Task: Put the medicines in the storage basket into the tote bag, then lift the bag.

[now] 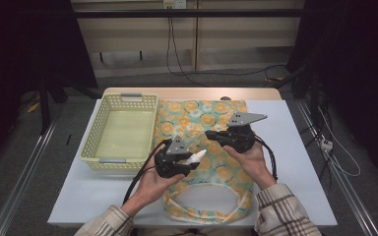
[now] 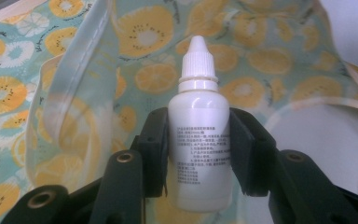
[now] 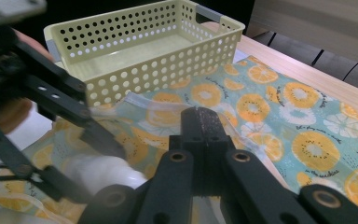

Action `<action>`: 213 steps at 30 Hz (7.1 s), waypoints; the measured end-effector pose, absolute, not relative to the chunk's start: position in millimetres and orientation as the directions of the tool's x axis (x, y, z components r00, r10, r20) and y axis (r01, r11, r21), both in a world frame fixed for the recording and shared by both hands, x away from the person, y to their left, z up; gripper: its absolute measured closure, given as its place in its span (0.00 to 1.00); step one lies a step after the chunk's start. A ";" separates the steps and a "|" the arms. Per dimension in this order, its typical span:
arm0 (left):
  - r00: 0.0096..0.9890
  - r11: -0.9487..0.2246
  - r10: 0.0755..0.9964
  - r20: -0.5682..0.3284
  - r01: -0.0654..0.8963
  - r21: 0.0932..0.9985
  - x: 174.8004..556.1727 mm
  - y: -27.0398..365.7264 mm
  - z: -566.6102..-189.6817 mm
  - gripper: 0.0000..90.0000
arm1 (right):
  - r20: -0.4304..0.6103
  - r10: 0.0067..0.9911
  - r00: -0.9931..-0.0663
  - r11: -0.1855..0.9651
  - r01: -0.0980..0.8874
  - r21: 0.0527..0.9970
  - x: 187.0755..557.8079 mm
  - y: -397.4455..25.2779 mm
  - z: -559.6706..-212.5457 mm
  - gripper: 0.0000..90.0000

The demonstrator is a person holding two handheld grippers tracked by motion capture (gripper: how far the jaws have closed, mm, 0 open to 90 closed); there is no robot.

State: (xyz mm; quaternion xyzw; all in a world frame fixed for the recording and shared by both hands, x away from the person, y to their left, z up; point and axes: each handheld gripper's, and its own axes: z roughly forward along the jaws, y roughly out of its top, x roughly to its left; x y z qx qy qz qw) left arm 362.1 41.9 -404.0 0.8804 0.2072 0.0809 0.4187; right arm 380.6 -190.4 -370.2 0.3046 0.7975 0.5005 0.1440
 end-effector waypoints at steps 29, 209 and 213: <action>0.856 -0.581 0.516 -0.027 0.374 0.723 407.8 0.7 -449.6 0.67 | 0.075 0.632 -0.771 0.322 0.350 0.880 381.4 -192.8 -372.5 1.00; 0.858 -0.089 0.514 -0.008 0.063 0.994 386.8 149.4 -246.1 1.00 | 0.058 0.767 -0.639 0.123 0.234 0.964 466.3 -219.3 -231.3 1.00; 0.855 -0.109 0.518 -0.019 0.088 0.990 398.1 141.9 -255.5 1.00 | 0.087 0.784 -0.615 0.119 0.285 0.951 480.0 -228.1 -252.2 1.00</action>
